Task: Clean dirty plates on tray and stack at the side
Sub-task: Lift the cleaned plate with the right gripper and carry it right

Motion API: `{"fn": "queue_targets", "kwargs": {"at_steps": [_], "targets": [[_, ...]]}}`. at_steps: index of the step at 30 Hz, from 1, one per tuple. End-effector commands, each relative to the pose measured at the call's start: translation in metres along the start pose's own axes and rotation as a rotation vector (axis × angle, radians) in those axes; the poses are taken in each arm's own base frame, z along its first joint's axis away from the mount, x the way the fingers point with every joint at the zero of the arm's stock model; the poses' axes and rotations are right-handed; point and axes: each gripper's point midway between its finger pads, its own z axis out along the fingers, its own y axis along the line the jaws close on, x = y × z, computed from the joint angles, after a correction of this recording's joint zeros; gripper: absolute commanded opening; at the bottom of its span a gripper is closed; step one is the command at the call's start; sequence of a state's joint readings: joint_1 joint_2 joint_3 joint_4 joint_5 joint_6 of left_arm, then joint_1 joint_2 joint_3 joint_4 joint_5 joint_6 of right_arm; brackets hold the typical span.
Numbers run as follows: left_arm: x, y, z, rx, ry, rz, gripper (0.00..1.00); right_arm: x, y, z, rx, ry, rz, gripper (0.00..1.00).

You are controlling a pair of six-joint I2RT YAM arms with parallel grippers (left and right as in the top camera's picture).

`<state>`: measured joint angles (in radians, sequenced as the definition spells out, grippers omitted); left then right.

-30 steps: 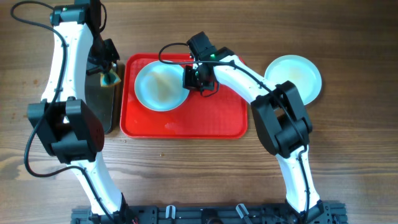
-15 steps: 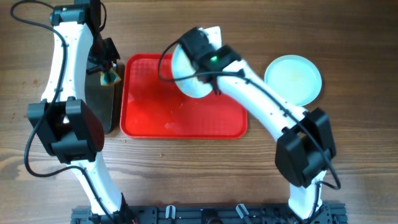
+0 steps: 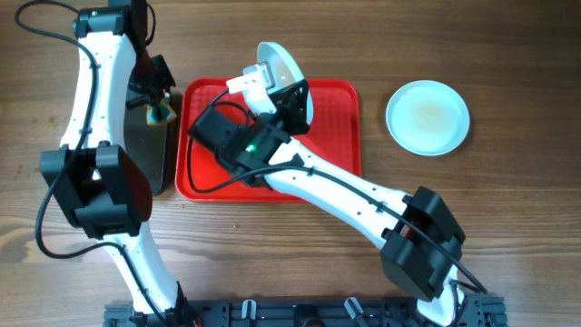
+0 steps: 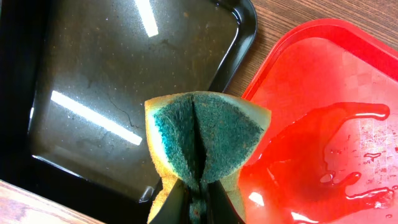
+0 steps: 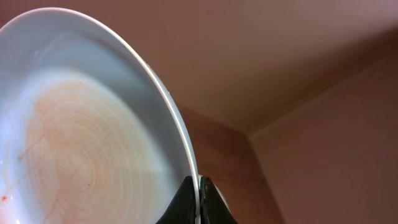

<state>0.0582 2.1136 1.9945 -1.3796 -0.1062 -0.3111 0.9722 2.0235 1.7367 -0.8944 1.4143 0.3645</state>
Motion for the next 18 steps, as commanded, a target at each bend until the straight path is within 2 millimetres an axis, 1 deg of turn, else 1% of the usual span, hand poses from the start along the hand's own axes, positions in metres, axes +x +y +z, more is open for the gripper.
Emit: {"fn": "queue_targets", "kwargs": {"at_steps": [1,8,11,14,15,16,18], "targets": [[-0.004,-0.003,-0.003,0.018,-0.011,0.013,0.04,-0.01,-0.018,-0.007,0.089,-0.048,0.003,0.04],[-0.004,-0.003,-0.003,0.018,-0.011,0.013,0.04,-0.01,-0.017,-0.007,0.086,-0.047,0.012,0.04],[-0.004,-0.003,-0.003,0.018,-0.011,0.012,0.04,-0.006,-0.007,-0.006,0.025,-0.024,0.013,0.04],[-0.004,-0.003,-0.003,0.018,-0.011,0.012,0.04,0.002,0.015,-0.006,-0.102,0.026,0.013,0.04],[-0.004,-0.003,-0.003,0.018,-0.011,0.012,0.04,0.007,0.025,-0.006,-0.164,0.053,0.01,0.04],[-0.004,-0.003,-0.003,0.018,-0.011,0.012,0.04,0.015,0.044,-0.009,-0.276,0.102,0.01,0.04],[-0.004,-0.003,-0.003,0.018,-0.011,0.012,0.04,0.035,0.087,-0.019,-0.568,0.243,0.026,0.04]]}}
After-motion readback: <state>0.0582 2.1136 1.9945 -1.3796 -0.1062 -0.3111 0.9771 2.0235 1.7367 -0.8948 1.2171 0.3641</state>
